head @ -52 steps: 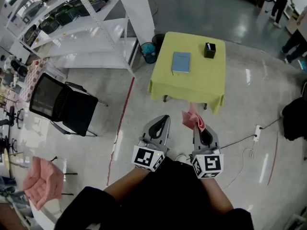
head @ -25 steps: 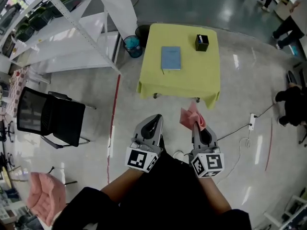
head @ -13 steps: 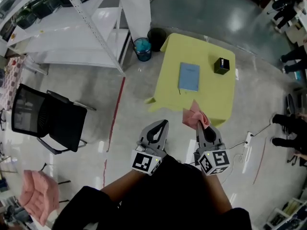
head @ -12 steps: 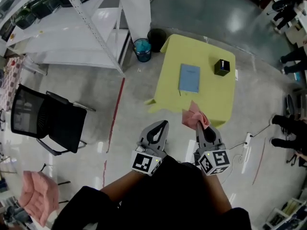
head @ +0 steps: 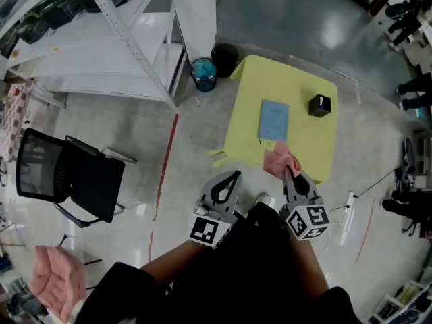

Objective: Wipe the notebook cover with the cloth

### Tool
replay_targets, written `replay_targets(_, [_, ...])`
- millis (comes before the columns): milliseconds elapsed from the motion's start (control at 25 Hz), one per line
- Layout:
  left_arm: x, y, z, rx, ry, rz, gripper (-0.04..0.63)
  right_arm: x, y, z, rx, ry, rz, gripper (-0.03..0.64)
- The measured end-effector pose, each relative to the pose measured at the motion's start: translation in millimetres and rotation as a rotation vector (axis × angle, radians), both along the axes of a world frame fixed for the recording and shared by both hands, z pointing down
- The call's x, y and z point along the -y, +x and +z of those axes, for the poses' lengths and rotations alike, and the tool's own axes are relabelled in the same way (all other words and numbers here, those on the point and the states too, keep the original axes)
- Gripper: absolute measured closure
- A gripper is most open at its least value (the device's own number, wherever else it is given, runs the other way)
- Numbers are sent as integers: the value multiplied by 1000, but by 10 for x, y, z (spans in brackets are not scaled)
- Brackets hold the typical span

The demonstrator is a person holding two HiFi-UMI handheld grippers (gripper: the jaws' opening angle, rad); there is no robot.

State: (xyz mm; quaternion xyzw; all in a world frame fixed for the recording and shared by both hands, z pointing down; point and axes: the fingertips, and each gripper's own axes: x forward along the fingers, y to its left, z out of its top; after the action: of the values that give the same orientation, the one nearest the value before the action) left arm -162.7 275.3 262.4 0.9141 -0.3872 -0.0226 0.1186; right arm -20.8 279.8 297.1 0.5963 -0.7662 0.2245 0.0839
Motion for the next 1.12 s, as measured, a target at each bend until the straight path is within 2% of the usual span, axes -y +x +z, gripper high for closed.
replay_targets(320, [453,204,204,81,-33,-1,588,462,457,114,14,5,53,578])
replay_targets(480, [798,399,284,105,-54,-31,588,759,772,228,42,15,88,578])
replay_targets(640, [1212,662,354,133,-58,-59,588,1138,917,429,106,-27,43,578])
replay_targets(840, [1663,951,532,115,-142,-119,588,1620,1014,735,165,-86,-34,578])
replay_targets(920, [1836,1085,564,109,-153,-149,588,1838,1070,872,191,-107,-66,578])
replay_targets(1120, [2156,1356,891,162,-172,-176,588,2333,1179,1239,271,-139,-99,578])
